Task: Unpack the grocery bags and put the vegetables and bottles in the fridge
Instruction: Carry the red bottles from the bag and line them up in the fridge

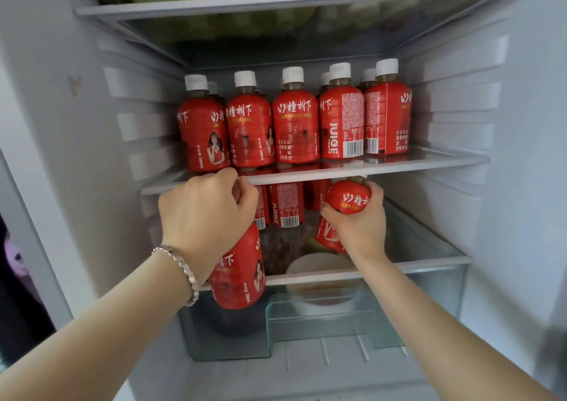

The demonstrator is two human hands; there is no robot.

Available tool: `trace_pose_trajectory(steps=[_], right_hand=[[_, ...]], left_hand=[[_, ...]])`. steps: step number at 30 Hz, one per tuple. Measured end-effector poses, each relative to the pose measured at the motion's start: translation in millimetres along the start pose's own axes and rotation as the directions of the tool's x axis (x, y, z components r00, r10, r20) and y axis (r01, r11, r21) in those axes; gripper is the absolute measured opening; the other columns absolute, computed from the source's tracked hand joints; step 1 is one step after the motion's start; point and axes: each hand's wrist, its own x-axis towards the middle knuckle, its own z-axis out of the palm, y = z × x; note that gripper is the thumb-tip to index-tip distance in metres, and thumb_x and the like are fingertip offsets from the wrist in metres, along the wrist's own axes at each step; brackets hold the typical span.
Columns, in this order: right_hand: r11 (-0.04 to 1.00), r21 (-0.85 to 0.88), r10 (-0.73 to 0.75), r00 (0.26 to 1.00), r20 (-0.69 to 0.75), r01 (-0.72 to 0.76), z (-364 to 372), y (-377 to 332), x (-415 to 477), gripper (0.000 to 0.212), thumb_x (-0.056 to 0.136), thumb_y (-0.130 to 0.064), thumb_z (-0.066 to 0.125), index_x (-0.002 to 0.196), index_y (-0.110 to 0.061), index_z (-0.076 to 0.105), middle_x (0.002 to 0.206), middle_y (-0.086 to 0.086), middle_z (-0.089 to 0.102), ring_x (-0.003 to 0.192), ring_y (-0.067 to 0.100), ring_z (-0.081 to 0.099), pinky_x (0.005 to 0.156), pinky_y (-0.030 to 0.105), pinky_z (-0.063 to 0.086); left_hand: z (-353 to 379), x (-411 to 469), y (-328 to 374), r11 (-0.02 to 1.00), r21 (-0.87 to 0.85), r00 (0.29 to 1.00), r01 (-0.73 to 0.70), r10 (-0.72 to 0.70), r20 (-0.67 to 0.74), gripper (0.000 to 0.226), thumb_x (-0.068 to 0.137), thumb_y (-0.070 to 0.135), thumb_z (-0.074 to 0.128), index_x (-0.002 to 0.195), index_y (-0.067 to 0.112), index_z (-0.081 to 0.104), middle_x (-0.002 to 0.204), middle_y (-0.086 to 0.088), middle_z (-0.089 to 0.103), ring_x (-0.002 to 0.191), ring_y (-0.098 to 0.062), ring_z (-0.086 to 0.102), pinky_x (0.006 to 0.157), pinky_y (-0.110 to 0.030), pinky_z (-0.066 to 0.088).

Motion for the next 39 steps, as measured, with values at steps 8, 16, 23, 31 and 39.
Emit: trace_pose_trajectory(steps=[8, 16, 23, 31, 39], right_hand=[[0.996, -0.093, 0.015, 0.998, 0.062, -0.01, 24.2, -1.3, 21.2, 0.075, 0.07, -0.024, 0.079, 0.133, -0.017, 0.038, 0.127, 0.01, 0.05, 0.111, 0.025, 0.054, 0.087, 0.03, 0.041], [0.984, -0.093, -0.136, 0.976, 0.167, 0.153, 19.7, 0.7, -8.5, 0.082, 0.067, -0.014, 0.082, 0.135, -0.024, 0.036, 0.126, 0.005, 0.041, 0.097, 0.008, 0.042, 0.085, 0.023, 0.037], [0.96, -0.277, 0.046, 0.957, 0.287, 0.037, 28.6, 17.7, 46.8, 0.086, 0.077, -0.027, 0.076, 0.142, -0.017, 0.02, 0.14, 0.013, 0.039, 0.128, 0.032, 0.043, 0.106, 0.049, 0.038], [0.579, -0.815, 0.429, 0.842, 0.327, 0.022, 46.9, 11.9, 47.5, 0.088, 0.094, -0.033, 0.049, 0.145, 0.009, -0.009, 0.153, 0.03, 0.006, 0.141, 0.043, 0.014, 0.115, 0.048, 0.018], [0.973, 0.216, -0.231, 0.462, 0.856, 0.085, 34.9, -68.9, -73.7, 0.099, 0.069, -0.013, 0.082, 0.128, -0.052, 0.015, 0.122, -0.036, 0.041, 0.112, -0.014, 0.049, 0.092, 0.008, 0.042]], left_hand=[[-2.5, -6.2, 1.3, 0.999, 0.013, 0.998, 0.036, -0.035, -0.055, 0.049, 0.086, 0.047, 0.039, 0.046, 0.02, 0.041, 0.037, 0.009, 0.034, 0.033, -0.015, 0.031, 0.048, -0.01, 0.014], [-4.3, -4.7, 4.6, 0.99, 0.011, 0.988, 0.142, -0.143, 0.053, 0.05, 0.087, 0.053, 0.037, 0.053, 0.018, 0.046, 0.047, 0.005, 0.048, 0.048, -0.022, 0.048, 0.053, -0.024, 0.031], [-8.5, -5.4, 3.5, 0.968, -0.017, 0.96, 0.249, -0.244, 0.136, 0.043, 0.088, 0.045, 0.035, 0.056, 0.018, 0.04, 0.054, 0.005, 0.047, 0.058, -0.021, 0.048, 0.058, -0.027, 0.032], [-7.0, -18.0, -1.6, 0.941, -0.248, 0.968, 0.229, -0.246, -0.039, 0.027, 0.089, 0.035, 0.05, 0.072, 0.017, 0.062, 0.059, 0.008, 0.061, 0.054, -0.014, 0.055, 0.058, -0.022, 0.037], [0.5, -12.7, -4.5, 0.876, -0.356, 0.935, 0.326, -0.355, -0.018, 0.031, 0.093, 0.038, 0.047, 0.07, 0.02, 0.057, 0.055, 0.007, 0.054, 0.053, -0.006, 0.052, 0.051, -0.013, 0.035]])
